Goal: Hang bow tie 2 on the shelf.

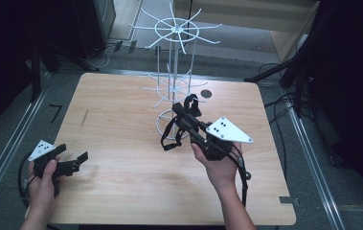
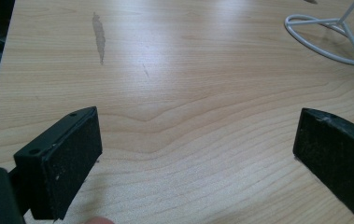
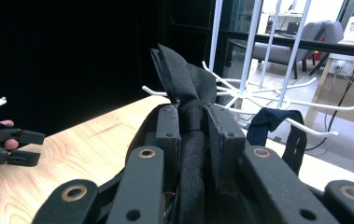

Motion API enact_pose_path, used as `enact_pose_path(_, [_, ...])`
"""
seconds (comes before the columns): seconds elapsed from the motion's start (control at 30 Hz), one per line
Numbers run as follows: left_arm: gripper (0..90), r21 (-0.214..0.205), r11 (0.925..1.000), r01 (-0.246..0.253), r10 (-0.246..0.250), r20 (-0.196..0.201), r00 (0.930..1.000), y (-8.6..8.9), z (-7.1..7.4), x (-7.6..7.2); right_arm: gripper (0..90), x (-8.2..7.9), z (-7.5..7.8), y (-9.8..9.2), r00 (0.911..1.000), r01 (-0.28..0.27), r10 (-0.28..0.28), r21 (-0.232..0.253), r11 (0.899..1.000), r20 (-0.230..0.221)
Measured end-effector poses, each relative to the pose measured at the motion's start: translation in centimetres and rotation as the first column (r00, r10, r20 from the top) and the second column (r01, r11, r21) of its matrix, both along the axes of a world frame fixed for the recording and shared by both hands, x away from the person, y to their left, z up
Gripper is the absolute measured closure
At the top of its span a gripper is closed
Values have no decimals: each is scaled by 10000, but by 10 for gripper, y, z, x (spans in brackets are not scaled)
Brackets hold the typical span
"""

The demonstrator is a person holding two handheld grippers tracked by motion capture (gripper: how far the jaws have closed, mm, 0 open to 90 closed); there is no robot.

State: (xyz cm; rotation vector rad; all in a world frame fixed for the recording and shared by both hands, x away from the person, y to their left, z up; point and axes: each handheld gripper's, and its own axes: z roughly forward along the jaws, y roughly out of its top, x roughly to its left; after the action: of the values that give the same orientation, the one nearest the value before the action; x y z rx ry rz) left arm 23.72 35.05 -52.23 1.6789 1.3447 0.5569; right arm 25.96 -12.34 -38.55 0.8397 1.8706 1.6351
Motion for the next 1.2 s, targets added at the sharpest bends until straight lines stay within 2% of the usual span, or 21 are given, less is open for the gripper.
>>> enact_pose_path(0.5, [16, -3, 10000, 10, -10, -13, 10000, 0, 0, 0, 768, 9, 1, 0, 9998, 153, -152, 54, 9999, -120])
enact_pose_path(1.2, [16, -19, 10000, 4, -4, 6, 10000, 0, 0, 0, 768, 24, -9, -1, 9980, 373, -367, 111, 9992, -519])
